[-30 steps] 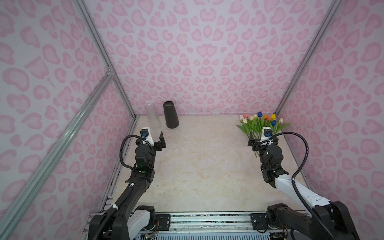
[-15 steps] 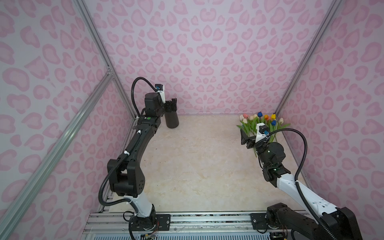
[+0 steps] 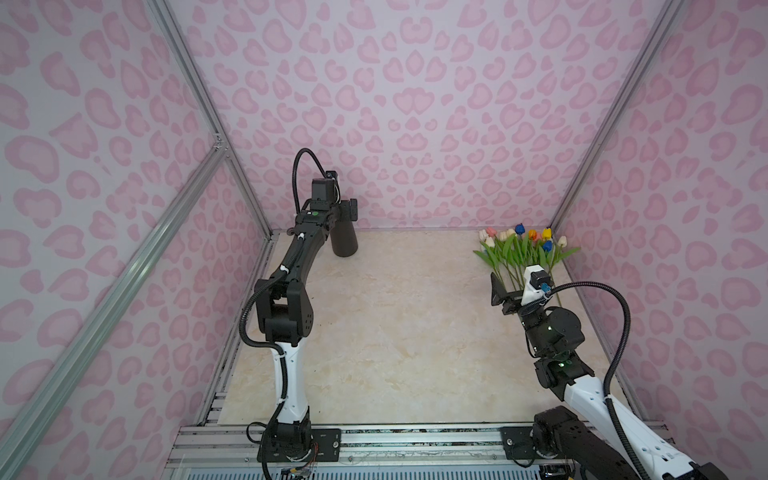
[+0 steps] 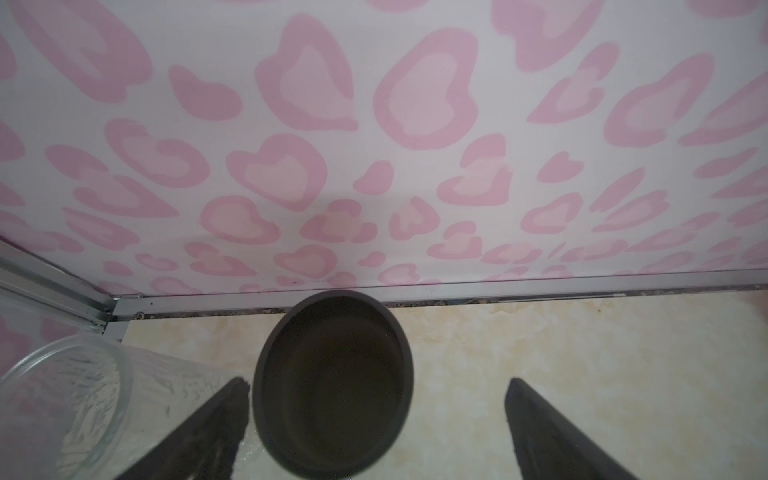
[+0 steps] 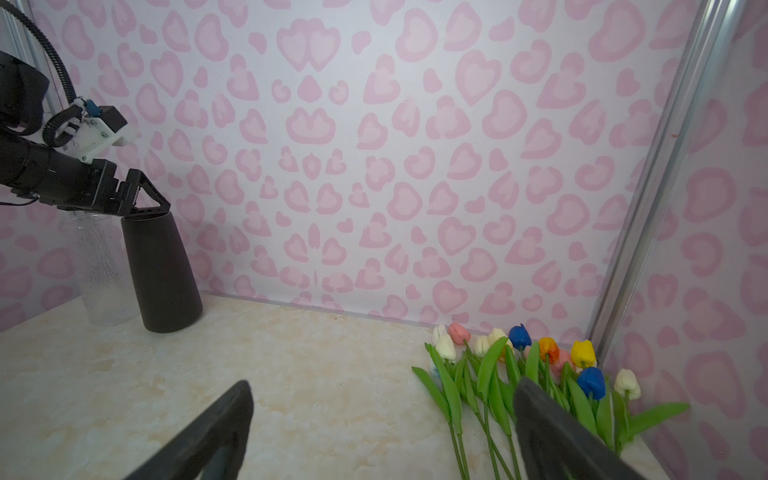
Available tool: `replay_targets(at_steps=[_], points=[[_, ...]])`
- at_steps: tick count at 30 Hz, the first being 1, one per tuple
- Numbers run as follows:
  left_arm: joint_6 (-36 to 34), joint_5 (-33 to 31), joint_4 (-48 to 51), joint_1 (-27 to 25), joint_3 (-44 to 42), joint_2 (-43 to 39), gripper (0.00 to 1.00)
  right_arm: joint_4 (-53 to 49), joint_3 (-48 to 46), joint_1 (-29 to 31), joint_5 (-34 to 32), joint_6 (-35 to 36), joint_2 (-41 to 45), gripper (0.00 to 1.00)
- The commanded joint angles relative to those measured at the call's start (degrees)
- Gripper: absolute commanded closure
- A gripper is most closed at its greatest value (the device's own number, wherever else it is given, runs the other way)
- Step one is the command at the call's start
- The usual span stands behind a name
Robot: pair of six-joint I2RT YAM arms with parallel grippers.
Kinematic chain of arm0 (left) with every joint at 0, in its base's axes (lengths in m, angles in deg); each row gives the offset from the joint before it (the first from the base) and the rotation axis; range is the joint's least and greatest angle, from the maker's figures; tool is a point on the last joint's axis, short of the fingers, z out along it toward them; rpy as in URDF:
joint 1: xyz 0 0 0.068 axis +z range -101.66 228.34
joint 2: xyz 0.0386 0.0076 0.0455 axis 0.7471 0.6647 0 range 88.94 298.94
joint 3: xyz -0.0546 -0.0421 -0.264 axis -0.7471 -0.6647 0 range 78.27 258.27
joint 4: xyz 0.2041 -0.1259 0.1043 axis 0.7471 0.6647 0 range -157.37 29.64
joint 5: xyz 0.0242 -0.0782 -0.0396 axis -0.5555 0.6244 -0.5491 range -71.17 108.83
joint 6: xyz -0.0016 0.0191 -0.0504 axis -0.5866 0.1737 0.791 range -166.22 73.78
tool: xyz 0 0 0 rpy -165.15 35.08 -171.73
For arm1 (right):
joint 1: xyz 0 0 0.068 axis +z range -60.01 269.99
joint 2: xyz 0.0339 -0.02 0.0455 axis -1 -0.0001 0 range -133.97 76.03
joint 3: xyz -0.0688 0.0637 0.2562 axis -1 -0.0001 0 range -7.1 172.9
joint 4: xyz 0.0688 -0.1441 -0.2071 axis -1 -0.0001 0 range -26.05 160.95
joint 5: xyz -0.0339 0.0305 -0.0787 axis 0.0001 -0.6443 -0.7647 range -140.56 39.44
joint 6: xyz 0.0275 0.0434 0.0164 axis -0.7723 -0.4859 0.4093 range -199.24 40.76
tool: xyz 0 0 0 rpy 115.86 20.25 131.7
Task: Arrange the flowers into the vase
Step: 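Reach the left gripper to the dark grey vase while the right gripper rises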
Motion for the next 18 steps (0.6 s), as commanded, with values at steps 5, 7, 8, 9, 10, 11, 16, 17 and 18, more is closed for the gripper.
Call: replay_targets(at_steps=[5, 7, 8, 9, 10, 11, 16, 17, 18], points=[[-0.6, -0.6, 1.7, 1.3, 5.2, 4.8, 0.03, 3.6, 2.4, 0.6, 3.5, -0.2, -4.8, 0.04], [-1.0, 0.2, 1.0, 1.4, 5.5, 5.7, 0.03, 3.8, 2.7, 0.8, 4.5, -0.2, -6.0, 0.04], [-1.1, 0.6, 0.5, 1.4, 5.5, 6.1, 0.03, 3.9, 2.8, 0.9, 6.2, 0.1, -6.6, 0.04], [-1.1, 1.1, 0.2, 1.4, 5.5, 6.5, 0.03, 4.5, 2.7, 1.0, 9.4, 0.7, -7.1, 0.04], [-1.3, 1.7, -0.2, 1.4, 5.5, 6.8, 0.03, 5.2, 2.6, 1.1, 12.7, 1.4, -7.8, 0.03], [-1.4, 2.2, -0.4, 1.4, 5.5, 7.2, 0.02, 5.4, 2.7, 1.5, 15.7, 2.1, -8.5, 0.03], [-2.3, 1.6, -1.5, 1.4, 5.6, 8.6, 0.01, -1.4, 6.6, 7.7, 23.2, 9.2, -13.0, 0.03], [-2.6, 1.6, -1.8, 1.4, 5.6, 8.8, 0.0, -2.9, 7.5, 9.5, 22.2, 11.2, -13.8, 0.03], [-2.7, 1.5, -2.2, 1.4, 5.6, 9.0, 0.0, -4.1, 8.5, 11.2, 20.8, 13.0, -14.6, 0.03]])
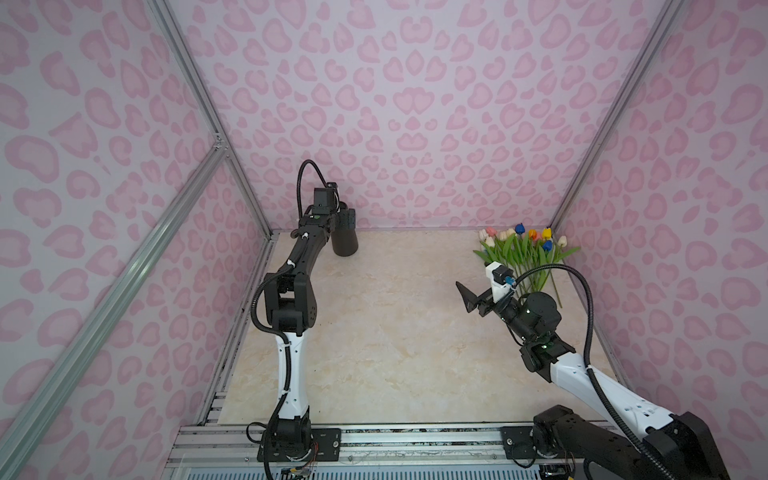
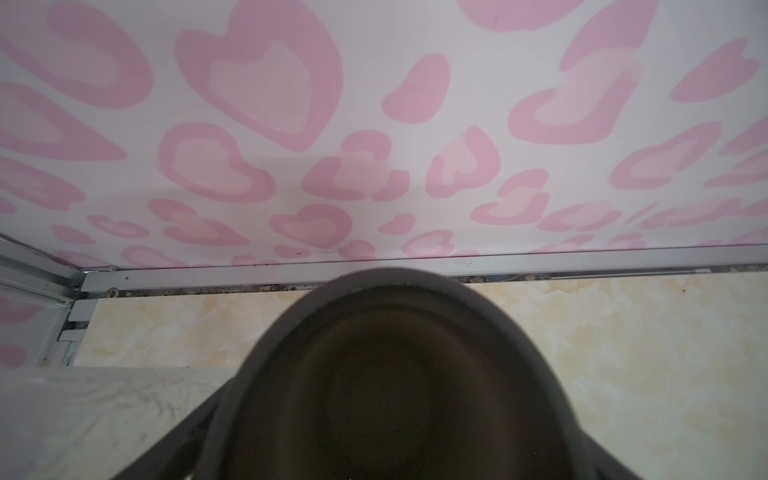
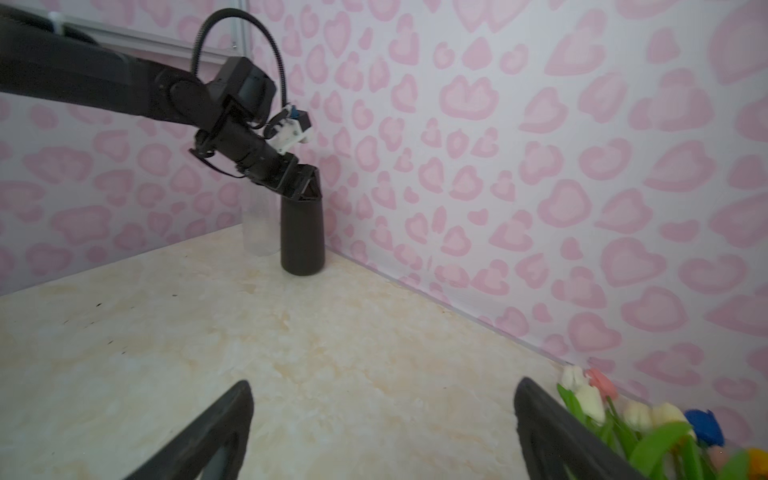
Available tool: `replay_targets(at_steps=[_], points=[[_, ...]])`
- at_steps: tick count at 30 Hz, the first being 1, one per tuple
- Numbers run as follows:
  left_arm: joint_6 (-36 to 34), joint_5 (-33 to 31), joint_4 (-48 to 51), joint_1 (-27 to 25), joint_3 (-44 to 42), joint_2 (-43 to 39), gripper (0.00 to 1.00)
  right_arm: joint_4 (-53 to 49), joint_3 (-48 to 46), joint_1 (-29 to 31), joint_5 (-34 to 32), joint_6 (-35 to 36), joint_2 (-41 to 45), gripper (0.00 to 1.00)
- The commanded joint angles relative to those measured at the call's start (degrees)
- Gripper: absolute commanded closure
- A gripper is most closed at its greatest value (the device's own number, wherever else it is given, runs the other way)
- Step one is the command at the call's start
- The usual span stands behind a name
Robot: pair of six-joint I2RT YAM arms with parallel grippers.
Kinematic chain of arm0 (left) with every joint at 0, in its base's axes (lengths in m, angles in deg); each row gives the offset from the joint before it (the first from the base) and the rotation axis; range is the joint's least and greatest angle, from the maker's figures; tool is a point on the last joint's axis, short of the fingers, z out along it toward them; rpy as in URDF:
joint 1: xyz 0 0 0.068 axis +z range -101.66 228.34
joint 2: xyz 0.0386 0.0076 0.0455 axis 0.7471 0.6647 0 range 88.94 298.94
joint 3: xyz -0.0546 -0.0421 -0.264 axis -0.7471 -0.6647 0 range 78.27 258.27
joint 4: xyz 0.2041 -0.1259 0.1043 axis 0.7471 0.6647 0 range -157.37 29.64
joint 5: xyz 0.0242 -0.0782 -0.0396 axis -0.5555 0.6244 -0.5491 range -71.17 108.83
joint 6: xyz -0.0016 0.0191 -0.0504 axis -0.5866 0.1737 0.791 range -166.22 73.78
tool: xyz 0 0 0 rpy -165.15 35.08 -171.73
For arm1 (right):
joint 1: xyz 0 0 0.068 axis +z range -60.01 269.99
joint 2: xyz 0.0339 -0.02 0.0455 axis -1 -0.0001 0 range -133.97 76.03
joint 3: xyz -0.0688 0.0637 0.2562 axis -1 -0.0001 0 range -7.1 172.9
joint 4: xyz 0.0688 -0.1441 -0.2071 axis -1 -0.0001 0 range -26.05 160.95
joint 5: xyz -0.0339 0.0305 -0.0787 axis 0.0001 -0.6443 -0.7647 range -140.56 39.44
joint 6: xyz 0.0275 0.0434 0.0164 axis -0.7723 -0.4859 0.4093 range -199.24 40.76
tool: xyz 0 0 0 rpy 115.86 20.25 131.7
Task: Arrange the flowers into the vase
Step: 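Reach the left gripper to the dark grey vase while the right gripper rises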
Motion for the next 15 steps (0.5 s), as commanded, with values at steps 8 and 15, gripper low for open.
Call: replay_targets(at_steps=[8, 15], points=[[-1.6, 1.3, -5.9, 0.2, 0.9, 2.4, 0.03, 0.3, 3.5, 5.2, 0.7, 6.8, -6.2, 0.03], [-1.9, 2.2, -6.0, 0.1, 0.9, 2.4, 0.21, 1.8, 3.0, 5.2, 0.1, 6.8, -5.7, 0.03]])
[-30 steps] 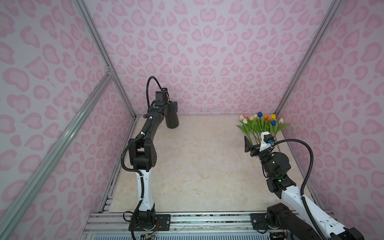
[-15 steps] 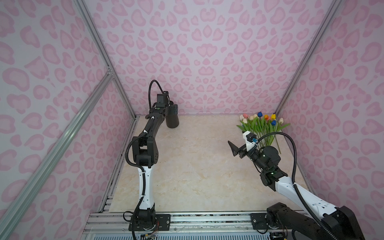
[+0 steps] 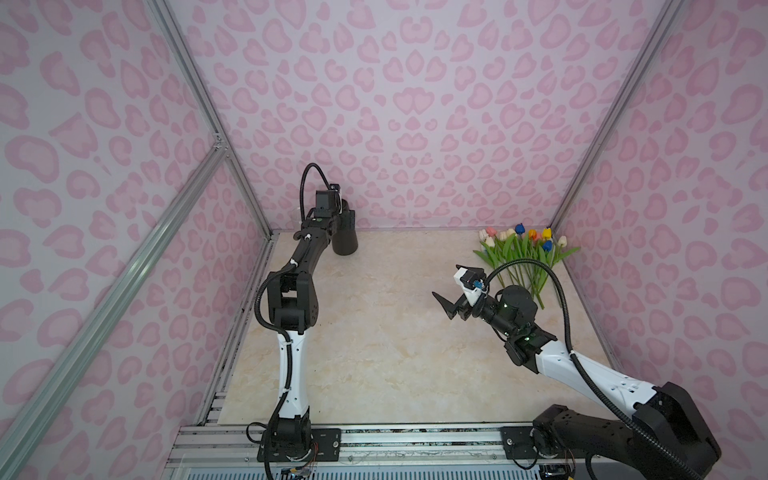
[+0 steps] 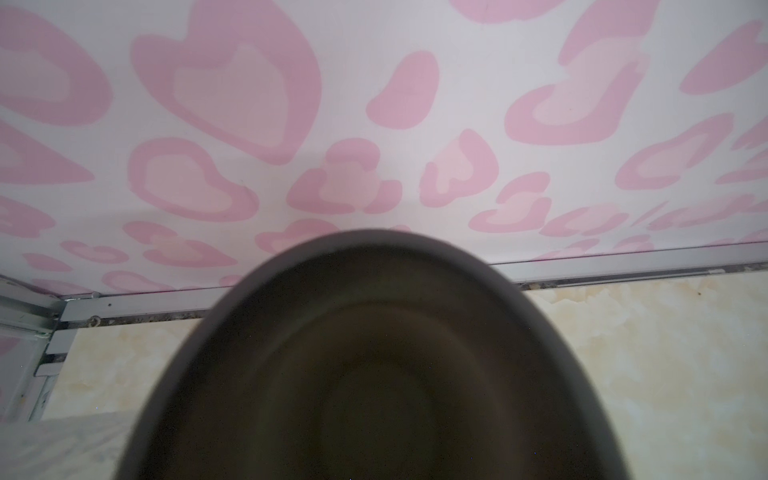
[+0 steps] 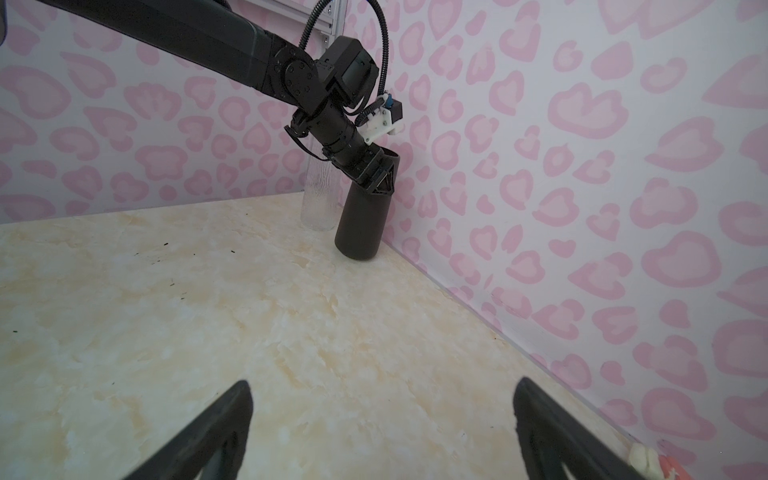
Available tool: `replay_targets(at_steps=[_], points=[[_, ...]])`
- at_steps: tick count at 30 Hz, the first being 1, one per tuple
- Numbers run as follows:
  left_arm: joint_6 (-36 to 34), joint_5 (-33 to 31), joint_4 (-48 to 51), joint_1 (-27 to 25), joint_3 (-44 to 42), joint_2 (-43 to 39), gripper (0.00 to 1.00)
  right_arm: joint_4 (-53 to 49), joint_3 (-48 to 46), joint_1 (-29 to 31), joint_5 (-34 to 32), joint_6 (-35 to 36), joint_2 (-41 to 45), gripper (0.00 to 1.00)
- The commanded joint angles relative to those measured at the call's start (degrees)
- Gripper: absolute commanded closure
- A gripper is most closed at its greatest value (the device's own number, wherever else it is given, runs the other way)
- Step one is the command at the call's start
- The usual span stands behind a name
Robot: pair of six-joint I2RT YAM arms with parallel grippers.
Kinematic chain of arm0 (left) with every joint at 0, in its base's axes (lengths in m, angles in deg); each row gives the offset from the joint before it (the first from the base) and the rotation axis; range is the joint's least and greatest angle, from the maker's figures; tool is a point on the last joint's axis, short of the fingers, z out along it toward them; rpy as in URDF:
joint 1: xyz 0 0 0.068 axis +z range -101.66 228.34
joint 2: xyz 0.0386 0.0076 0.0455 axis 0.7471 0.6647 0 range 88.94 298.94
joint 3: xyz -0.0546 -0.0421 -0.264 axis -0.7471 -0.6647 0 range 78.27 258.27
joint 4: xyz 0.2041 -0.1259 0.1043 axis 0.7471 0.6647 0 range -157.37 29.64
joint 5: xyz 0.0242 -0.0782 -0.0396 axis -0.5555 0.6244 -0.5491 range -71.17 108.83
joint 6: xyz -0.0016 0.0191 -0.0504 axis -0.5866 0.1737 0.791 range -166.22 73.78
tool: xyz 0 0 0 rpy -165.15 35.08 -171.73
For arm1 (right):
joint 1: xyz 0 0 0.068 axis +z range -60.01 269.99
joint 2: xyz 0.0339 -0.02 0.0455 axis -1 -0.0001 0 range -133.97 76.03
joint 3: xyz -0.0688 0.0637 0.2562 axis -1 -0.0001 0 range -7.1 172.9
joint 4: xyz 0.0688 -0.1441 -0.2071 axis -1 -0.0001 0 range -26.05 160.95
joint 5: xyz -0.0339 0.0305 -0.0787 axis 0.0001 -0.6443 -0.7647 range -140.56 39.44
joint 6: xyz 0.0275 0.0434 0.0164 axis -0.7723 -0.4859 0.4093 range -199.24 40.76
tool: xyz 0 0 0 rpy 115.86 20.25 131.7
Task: Arrange the flowers into the vase
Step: 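Reach the left gripper to the dark grey vase while the right gripper rises, then grasp the dark grey vase with the left gripper and drag it toward the tulips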
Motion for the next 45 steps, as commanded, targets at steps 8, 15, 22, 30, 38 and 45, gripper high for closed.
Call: replay_targets(at_steps=[8, 15, 22, 30, 38, 45], points=[[-0.8, 3.2, -1.9, 0.0, -2.2, -2.4, 0.36, 4.7, -3.0, 0.0, -5.6, -0.1, 2.8, 0.03], [-0.7, 4.9, -9.2, -0.1, -13.5, -9.4, 0.44, 8.1, -5.5, 0.0, -11.8, -1.4, 5.3, 0.03], [0.3, 6.0, -17.4, -2.2, -29.2, -20.9, 0.48, 10.5, -6.9, 0.0, -15.5, -4.7, 8.0, 0.04], [0.0, 5.0, -26.0, -9.7, -54.6, -41.4, 0.48, 15.3, -12.5, 0.0, -20.4, -4.8, 10.4, 0.05], [0.1, 7.2, -26.6, -18.8, -67.4, -53.1, 0.49, 17.8, -11.2, -0.2, -21.2, -4.6, 6.4, 0.05], [-0.3, 11.0, -33.4, -26.9, -73.7, -56.7, 0.49, 23.9, -10.6, -0.1, -19.5, -7.9, 1.9, 0.05]])
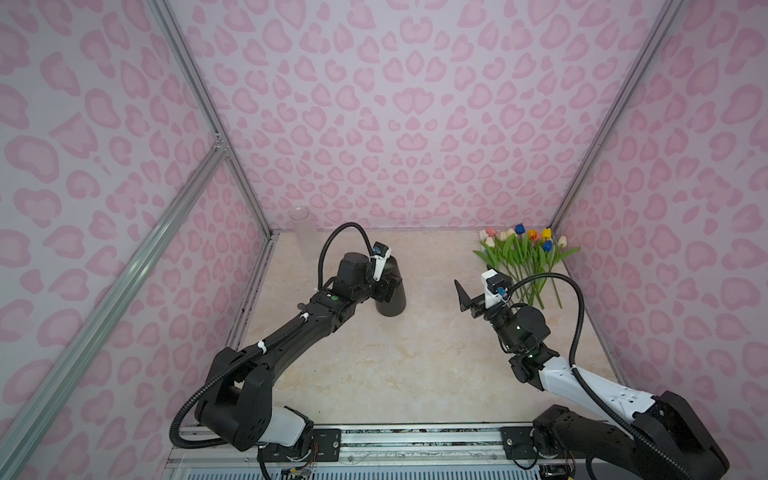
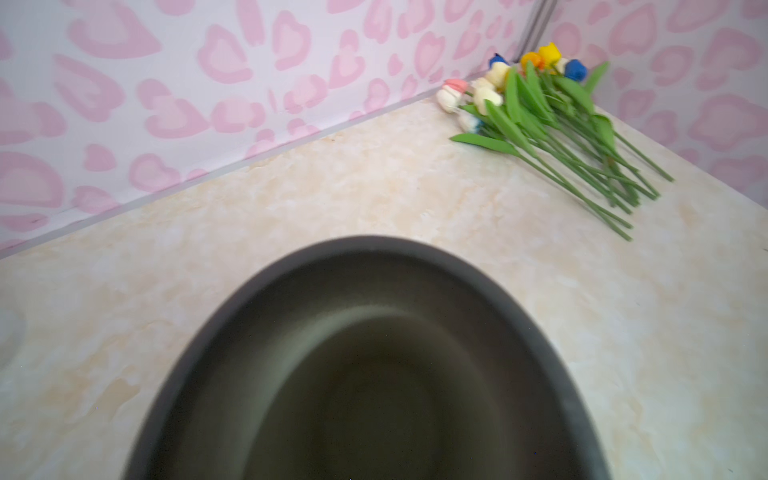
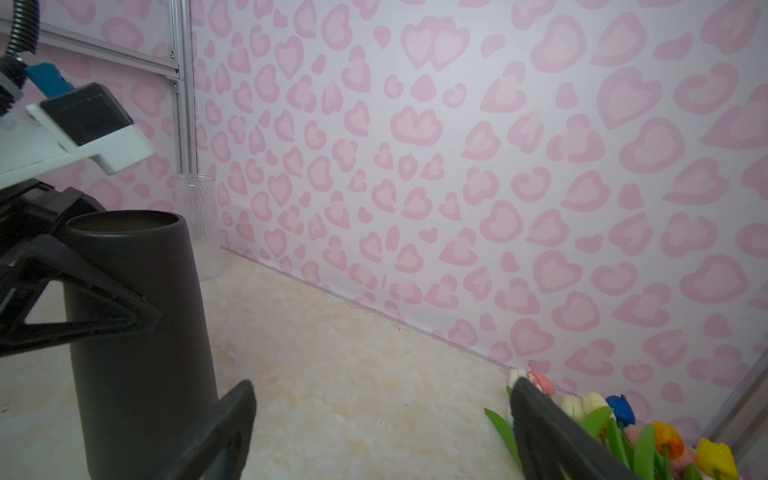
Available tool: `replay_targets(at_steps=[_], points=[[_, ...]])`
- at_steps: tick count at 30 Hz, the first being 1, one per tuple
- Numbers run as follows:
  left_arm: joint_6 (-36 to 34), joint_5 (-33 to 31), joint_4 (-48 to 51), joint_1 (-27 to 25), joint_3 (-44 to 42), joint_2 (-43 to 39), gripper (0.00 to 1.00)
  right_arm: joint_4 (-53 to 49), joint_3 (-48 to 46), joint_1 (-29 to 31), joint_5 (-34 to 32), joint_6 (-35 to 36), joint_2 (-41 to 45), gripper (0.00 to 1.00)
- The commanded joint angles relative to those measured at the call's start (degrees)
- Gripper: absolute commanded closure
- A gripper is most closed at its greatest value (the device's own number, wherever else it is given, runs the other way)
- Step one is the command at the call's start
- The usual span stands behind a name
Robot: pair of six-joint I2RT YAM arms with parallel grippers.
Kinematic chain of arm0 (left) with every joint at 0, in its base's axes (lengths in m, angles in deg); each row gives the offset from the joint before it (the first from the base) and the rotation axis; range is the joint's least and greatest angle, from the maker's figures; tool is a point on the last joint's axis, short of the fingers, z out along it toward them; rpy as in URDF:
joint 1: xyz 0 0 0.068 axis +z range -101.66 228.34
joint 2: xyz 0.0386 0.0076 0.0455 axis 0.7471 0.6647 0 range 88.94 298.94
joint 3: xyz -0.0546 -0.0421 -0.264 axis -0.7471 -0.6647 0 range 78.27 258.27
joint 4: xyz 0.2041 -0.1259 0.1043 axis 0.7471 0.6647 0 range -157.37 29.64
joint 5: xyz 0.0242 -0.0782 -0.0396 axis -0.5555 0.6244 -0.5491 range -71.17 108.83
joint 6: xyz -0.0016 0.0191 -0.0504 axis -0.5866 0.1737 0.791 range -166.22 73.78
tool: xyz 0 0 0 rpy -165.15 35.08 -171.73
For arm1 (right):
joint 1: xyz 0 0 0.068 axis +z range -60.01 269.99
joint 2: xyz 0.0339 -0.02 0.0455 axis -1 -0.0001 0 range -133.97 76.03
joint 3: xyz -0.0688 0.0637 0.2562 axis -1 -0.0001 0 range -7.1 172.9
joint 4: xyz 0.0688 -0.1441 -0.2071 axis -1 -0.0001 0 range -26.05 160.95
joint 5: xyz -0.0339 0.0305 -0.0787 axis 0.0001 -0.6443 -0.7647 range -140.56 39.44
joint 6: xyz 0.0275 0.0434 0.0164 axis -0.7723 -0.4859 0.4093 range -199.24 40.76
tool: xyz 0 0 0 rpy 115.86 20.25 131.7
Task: Arrange the flowers into the vase
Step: 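Grasp the dark grey vase with the left gripper and drag it toward the tulips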
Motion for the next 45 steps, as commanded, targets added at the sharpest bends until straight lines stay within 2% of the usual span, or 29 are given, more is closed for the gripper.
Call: replay_targets(at_steps=[1, 4, 7, 9, 13, 19, 23, 29, 34, 39, 45], points=[[0.0, 2.1, -12.7, -3.8, -1.2, -0.6, 0.49, 5.0, 0.1, 0.1, 0.7, -2.7, -0.8, 0.05], [-0.7, -0.9, -15.7, -8.7, -1.9, 0.8, 0.5, 3.9, 0.2, 0.2, 1.0, -1.9, -0.9, 0.05], [-0.9, -1.8, -20.1, -12.1, -2.5, 2.3, 0.5, 2.1, 0.4, 0.1, -1.0, -1.1, 0.2, 0.05], [-2.9, -4.9, -21.2, -14.9, -1.9, 3.3, 0.5, 0.3, 0.9, 0.1, -2.4, -1.0, 1.2, 0.05], [-2.7, -6.1, -25.1, -17.4, -3.2, 3.9, 0.5, -1.5, 2.0, 0.1, -0.8, 0.8, 0.5, 0.06], [-4.2, -7.7, -29.2, -18.1, -5.8, 5.3, 0.5, 0.9, 3.2, 0.9, -0.2, -3.0, -3.1, 0.07], [-5.9, -9.3, -29.4, -18.1, -6.3, 5.2, 0.5, 3.0, 3.6, 2.4, -1.3, -1.3, -4.8, 0.08], [-4.8, -8.6, -32.8, -18.1, -7.3, 7.2, 0.5, 3.4, 3.7, 3.5, -1.6, -0.8, -5.4, 0.08], [-5.2, -11.0, -34.3, -17.9, -7.6, 8.4, 0.5, 5.0, 2.9, 4.5, -3.0, -0.1, -5.4, 0.08], [-4.4, -8.6, -34.6, -17.6, -6.8, 9.3, 0.5, 8.3, 2.0, 5.5, -4.9, 0.7, -6.2, 0.08], [-5.2, -10.9, -31.6, -17.5, -6.9, 7.7, 0.5, 6.8, 1.9, 6.4, -6.1, 1.7, -4.7, 0.08]])
